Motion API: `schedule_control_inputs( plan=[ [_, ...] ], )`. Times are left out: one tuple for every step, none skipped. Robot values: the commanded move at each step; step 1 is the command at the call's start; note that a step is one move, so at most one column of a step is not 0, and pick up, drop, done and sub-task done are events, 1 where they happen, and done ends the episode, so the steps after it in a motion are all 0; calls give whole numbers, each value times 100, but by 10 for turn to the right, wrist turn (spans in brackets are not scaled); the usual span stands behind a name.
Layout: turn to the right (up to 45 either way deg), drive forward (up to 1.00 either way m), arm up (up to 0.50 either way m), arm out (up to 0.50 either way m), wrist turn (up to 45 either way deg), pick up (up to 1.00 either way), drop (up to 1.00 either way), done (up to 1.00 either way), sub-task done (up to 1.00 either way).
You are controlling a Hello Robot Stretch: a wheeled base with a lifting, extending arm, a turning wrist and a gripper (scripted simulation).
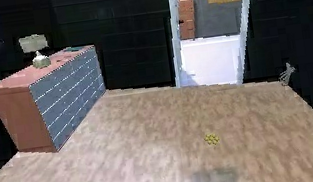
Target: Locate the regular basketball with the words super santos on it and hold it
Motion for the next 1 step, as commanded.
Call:
schedule_control_inputs(
  plan=[
    [-360,0,0,0,0,0,0,0,0]
  ],
)
